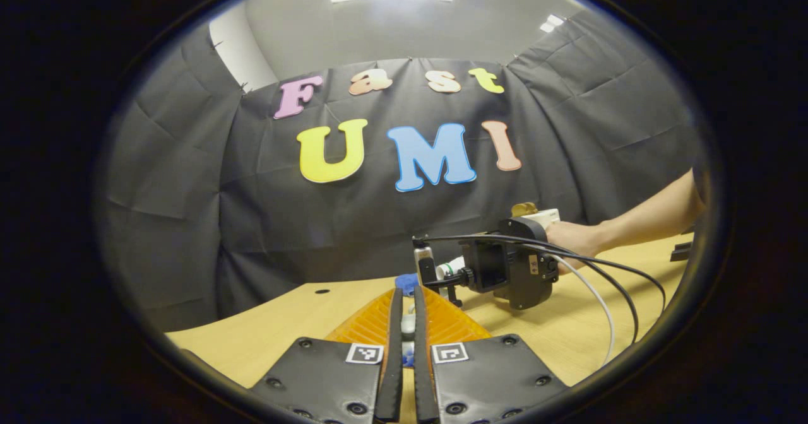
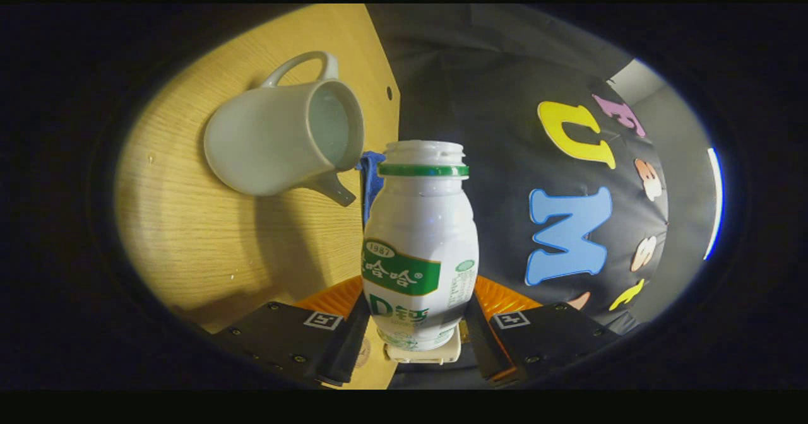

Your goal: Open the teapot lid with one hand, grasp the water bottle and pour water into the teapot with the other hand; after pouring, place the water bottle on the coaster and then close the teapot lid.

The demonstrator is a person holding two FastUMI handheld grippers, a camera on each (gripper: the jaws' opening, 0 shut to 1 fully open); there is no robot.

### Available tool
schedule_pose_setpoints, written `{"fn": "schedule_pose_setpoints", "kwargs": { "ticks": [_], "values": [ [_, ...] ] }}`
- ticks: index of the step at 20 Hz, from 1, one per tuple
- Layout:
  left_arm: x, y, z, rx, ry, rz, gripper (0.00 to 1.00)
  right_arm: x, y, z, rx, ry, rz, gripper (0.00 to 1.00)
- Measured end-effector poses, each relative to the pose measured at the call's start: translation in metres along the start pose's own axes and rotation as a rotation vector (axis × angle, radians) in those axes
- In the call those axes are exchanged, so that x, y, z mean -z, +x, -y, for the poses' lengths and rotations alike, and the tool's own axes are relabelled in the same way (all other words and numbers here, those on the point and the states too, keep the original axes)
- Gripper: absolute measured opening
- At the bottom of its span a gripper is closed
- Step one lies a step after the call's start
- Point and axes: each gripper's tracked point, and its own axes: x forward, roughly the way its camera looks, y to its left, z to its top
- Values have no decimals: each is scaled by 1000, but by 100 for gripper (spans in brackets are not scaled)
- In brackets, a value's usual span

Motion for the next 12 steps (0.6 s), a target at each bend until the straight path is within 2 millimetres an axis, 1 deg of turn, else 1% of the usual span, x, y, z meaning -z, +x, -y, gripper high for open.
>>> {"fn": "schedule_pose_setpoints", "kwargs": {
  "ticks": [4, 12],
  "values": [
    [1, 0, 1, -1, 5, 2, 14, -7, 0, 5, 23, -74, 18, 72],
    [-1, 1, 1, -1, 10, 2, 14, -7, 4, 15, 44, -152, 35, 72]
  ]
}}
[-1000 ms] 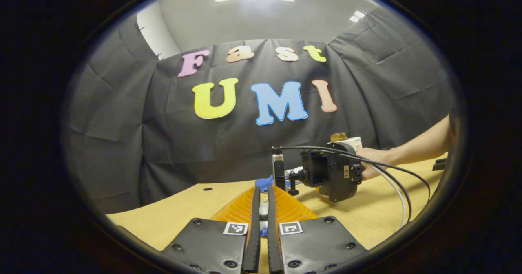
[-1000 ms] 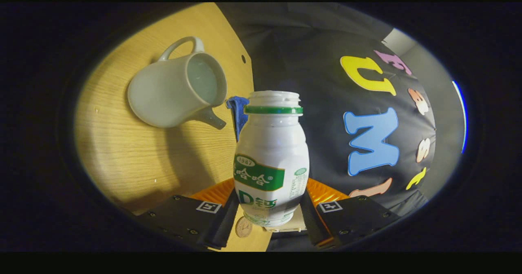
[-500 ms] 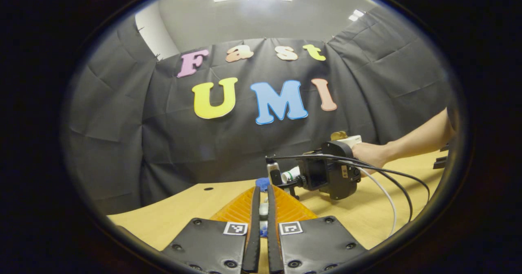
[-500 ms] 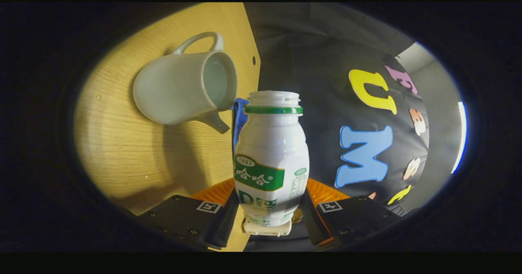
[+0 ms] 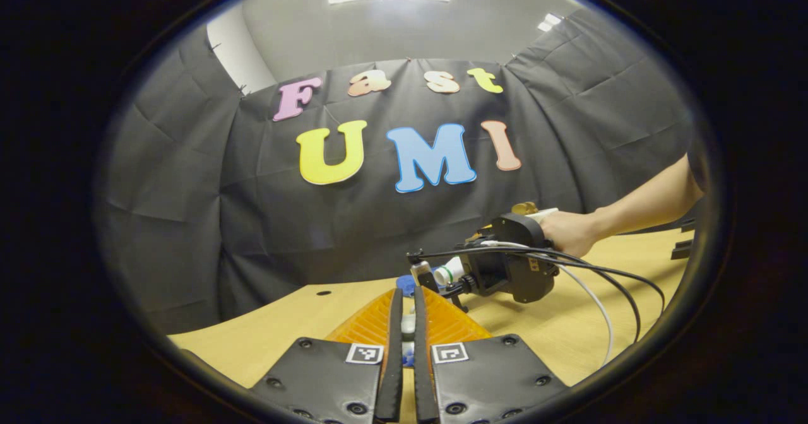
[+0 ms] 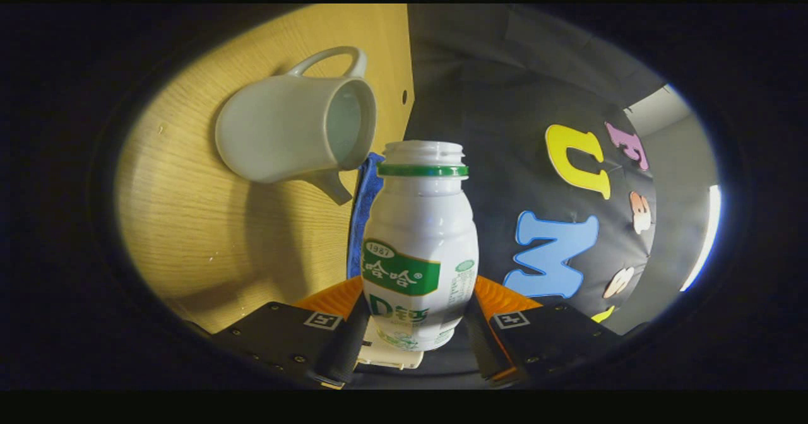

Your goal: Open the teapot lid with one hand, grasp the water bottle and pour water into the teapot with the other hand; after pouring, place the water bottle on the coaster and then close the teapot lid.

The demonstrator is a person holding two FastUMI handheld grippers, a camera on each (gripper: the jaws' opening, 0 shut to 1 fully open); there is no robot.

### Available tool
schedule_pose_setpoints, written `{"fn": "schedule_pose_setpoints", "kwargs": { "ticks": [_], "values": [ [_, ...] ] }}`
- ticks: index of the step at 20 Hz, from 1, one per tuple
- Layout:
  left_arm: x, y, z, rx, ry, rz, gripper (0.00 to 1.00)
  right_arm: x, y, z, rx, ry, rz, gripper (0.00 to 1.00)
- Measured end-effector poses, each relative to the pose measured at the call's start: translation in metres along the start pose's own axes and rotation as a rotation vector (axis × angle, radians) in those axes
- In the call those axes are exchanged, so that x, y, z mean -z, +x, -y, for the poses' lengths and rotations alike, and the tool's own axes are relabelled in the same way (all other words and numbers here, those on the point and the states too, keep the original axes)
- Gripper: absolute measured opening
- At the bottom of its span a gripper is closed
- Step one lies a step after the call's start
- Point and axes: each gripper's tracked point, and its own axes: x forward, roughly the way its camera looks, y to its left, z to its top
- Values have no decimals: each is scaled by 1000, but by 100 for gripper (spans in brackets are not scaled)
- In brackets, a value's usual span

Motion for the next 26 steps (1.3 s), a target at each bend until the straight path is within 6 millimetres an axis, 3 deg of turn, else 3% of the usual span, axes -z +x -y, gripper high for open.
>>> {"fn": "schedule_pose_setpoints", "kwargs": {
  "ticks": [7, 10, 11, 12, 19, 23, 26],
  "values": [
    [-1, 0, 0, 0, 0, -1, 18, 2, 2, 6, 15, -40, 3, 72],
    [0, -1, 1, 1, 0, -1, 14, 3, 2, 9, 21, -55, 3, 72],
    [0, -1, 1, 1, -1, -1, 17, 4, 3, 10, 25, -61, 1, 72],
    [1, -1, 0, 2, -1, -2, 14, 4, 3, 11, 28, -69, 0, 72],
    [1, 1, 0, 2, -1, -3, 17, 2, 4, 18, 47, -116, 9, 72],
    [-1, -1, -1, 0, -4, 1, 14, 0, 5, 20, 52, -136, 13, 72],
    [-1, -1, -1, 1, -1, 0, 18, 0, 5, 22, 55, -148, 12, 72]
  ]
}}
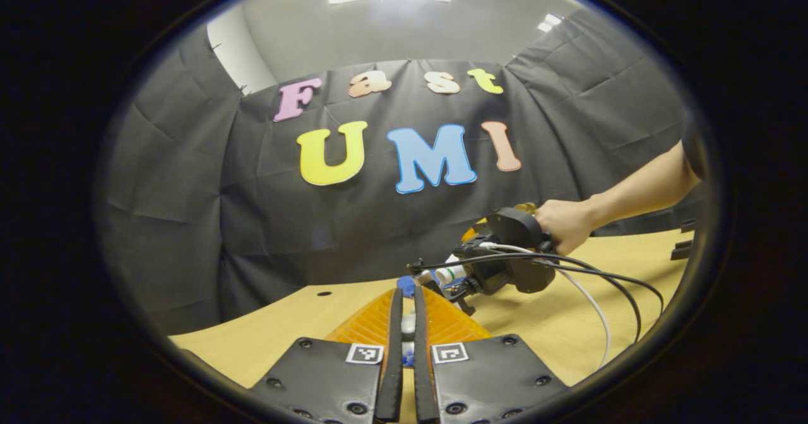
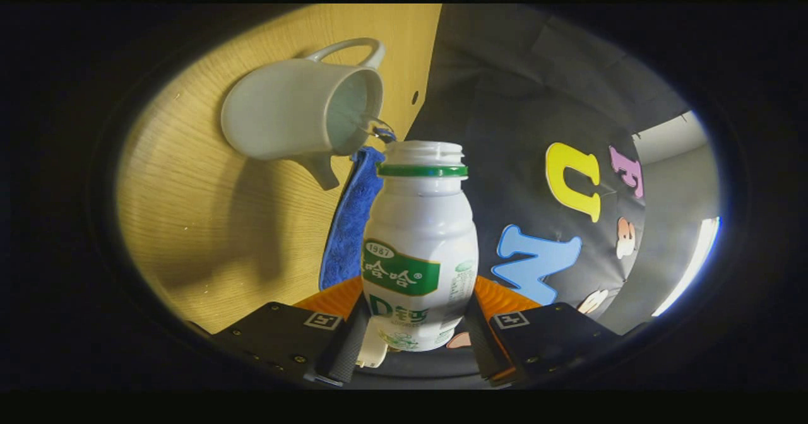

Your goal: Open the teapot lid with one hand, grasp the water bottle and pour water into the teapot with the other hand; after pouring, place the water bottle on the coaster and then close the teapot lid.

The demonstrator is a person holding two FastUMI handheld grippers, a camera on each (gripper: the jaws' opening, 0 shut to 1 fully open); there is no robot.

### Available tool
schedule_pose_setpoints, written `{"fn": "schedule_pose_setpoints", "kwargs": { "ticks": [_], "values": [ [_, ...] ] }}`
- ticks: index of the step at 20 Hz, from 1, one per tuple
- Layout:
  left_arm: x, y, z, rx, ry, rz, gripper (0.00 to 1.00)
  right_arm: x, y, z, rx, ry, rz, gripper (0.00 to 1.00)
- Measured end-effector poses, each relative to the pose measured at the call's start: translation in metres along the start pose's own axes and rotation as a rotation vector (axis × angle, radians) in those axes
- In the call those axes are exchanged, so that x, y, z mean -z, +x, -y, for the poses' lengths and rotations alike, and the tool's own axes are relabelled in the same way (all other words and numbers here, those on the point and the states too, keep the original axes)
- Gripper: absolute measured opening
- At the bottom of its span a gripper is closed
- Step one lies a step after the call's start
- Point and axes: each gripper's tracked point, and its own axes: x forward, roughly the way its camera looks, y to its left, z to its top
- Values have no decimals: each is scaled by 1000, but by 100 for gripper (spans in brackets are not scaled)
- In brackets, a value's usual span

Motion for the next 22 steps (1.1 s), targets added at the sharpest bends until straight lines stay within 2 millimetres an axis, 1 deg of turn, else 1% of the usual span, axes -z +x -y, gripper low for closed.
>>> {"fn": "schedule_pose_setpoints", "kwargs": {
  "ticks": [1, 2, 3, 6, 7, 14, 18, 22],
  "values": [
    [1, 0, 0, -1, 1, 1, 14, 1, 1, 0, 3, -6, 0, 72],
    [0, 0, 0, -2, 4, 1, 14, 2, 1, 1, 7, -14, -3, 72],
    [1, 0, -1, -5, 8, 1, 18, 1, 1, 3, 11, -17, -2, 72],
    [3, 2, -4, -10, 7, -5, 18, 1, 2, 3, 14, -37, 0, 72],
    [3, 2, -4, -10, 5, -4, 14, 1, 3, 5, 19, -44, 0, 72],
    [0, 1, -4, -13, 13, 1, 14, 0, 4, 12, 45, -78, 3, 71],
    [3, 1, -6, -18, 17, -3, 14, -1, 3, 13, 47, -95, 5, 71],
    [5, 1, -6, -17, 18, -7, 14, -3, 2, 21, 72, -132, 9, 72]
  ]
}}
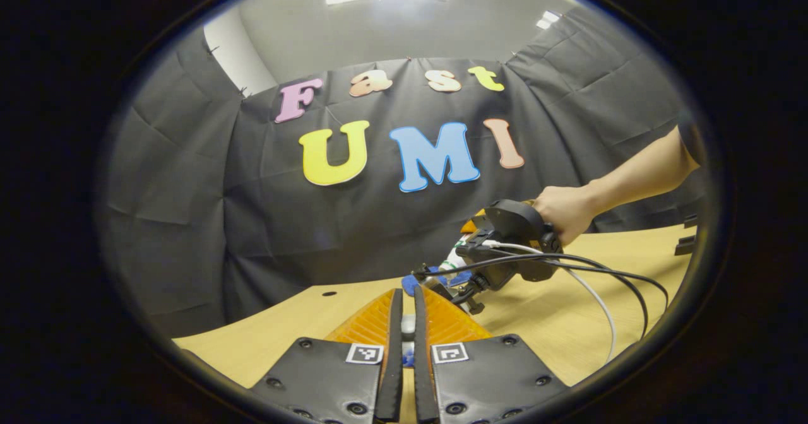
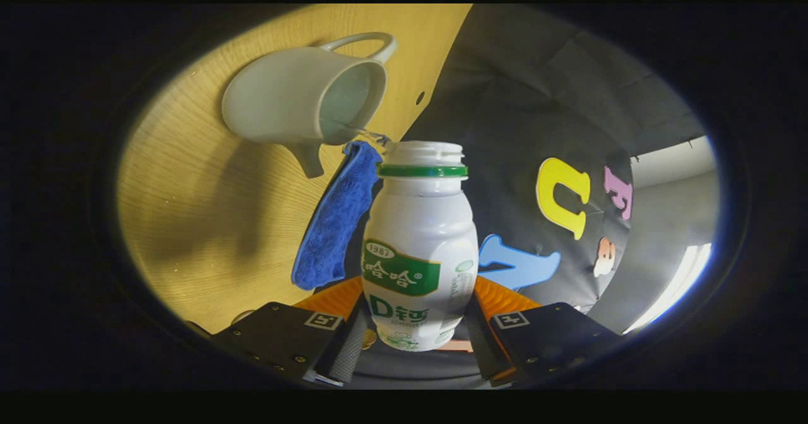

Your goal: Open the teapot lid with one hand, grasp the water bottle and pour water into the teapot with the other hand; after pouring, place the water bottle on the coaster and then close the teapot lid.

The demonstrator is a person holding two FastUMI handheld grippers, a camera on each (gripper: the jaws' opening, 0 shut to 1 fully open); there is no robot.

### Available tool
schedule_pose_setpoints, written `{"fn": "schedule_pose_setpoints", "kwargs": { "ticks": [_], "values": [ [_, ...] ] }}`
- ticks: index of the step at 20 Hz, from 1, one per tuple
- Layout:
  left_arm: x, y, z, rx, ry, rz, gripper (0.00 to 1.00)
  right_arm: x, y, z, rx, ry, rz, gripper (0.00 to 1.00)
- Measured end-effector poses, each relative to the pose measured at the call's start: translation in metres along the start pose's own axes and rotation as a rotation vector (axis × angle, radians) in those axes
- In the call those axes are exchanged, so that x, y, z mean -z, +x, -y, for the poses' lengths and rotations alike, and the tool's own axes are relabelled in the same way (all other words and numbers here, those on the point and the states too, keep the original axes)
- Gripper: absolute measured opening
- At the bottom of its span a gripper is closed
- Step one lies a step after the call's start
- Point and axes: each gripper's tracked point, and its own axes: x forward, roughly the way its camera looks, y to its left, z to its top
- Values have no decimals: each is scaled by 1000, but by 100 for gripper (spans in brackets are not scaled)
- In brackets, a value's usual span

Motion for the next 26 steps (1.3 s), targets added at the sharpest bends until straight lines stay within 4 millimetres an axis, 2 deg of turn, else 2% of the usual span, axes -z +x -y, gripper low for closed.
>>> {"fn": "schedule_pose_setpoints", "kwargs": {
  "ticks": [12, 13, 16, 21, 24, 26],
  "values": [
    [-4, 1, -1, -7, 12, 10, 14, -21, -2, 1, 15, -37, 26, 71],
    [-4, 0, -1, -6, 11, 10, 18, -22, -1, 1, 15, -38, 26, 72],
    [-6, -1, -3, -12, 15, 14, 18, -25, -2, -3, 11, -42, 30, 71],
    [-5, -1, -3, -13, 11, 12, 18, -24, -1, -4, 8, -47, 27, 72],
    [-5, -1, -1, -10, 14, 13, 14, -24, -1, -4, 3, -34, 26, 72],
    [-7, 0, -4, -12, 15, 16, 14, -23, -2, -12, -29, 31, 22, 72]
  ]
}}
